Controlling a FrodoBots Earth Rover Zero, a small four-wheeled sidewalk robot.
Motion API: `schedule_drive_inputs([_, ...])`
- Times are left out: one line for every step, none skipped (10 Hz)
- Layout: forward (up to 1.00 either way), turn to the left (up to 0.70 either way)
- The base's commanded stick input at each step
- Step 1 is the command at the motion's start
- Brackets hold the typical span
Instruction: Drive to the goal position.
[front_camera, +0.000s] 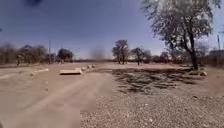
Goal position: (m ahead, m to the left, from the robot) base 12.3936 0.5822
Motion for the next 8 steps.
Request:
schedule_drive_inputs([1.0,0.0])
schedule_drive_inputs([1.0,0.0])
schedule_drive_inputs([1.0,0.0])
schedule_drive_inputs([1.0,0.0])
schedule_drive_inputs([1.0,0.0])
schedule_drive_inputs([1.0,0.0])
schedule_drive_inputs([1.0,0.0])
schedule_drive_inputs([1.0,0.0])
